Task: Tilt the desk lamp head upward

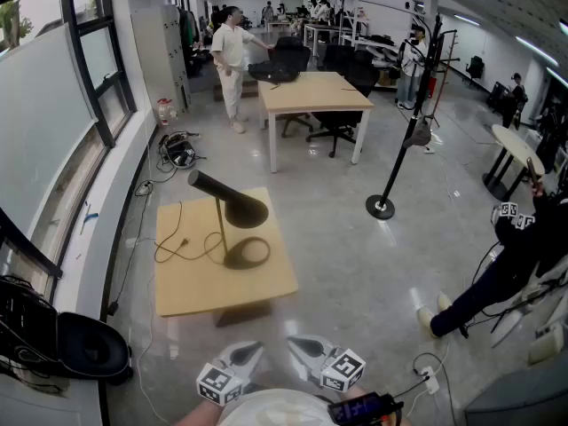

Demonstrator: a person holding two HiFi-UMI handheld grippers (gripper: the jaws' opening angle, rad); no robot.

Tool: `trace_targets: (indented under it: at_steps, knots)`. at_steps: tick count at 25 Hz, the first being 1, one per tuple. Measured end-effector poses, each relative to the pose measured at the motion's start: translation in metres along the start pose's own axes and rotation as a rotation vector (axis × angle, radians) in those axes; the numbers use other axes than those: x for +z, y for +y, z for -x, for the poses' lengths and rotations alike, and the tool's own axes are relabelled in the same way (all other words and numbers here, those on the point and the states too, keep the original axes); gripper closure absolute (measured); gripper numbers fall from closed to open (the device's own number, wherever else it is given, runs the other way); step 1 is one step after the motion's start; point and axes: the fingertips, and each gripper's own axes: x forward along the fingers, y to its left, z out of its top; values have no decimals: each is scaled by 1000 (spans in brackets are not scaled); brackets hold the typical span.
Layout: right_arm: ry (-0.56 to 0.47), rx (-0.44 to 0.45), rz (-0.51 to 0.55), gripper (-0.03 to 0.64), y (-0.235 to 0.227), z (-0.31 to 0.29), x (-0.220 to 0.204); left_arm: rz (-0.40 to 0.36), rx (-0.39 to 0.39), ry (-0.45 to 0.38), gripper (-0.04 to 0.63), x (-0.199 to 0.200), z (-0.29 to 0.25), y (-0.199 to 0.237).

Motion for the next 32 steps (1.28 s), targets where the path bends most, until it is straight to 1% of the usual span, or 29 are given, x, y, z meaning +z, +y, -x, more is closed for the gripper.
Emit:
trace_targets:
  at_steps: [4,6,10,16,22,27,32]
  knots:
    - [-14,-30,6,604,5,5,-3,6,21,-8,578,-6,16,-4]
    - [-27,-31,-2,603,9,9,-4,8,30,-14,578,-8,22,-6]
    - [-21,-28,7,603,19,15,-7,7,42,-27,578,-12,31,-11]
    - [2,-35,28,603,29,22,-10,1,41,-49,578,-7,35,-17]
    - [9,-59,18,603,27,32,-16,-4,31,-51,580,-7,33,-24]
    - [16,-45,11,603,30,31,-16,-14,43,-46,580,-3,34,-27]
    - [30,-29,0,603,33,25,-19,-8,63,-30,580,-3,42,-25]
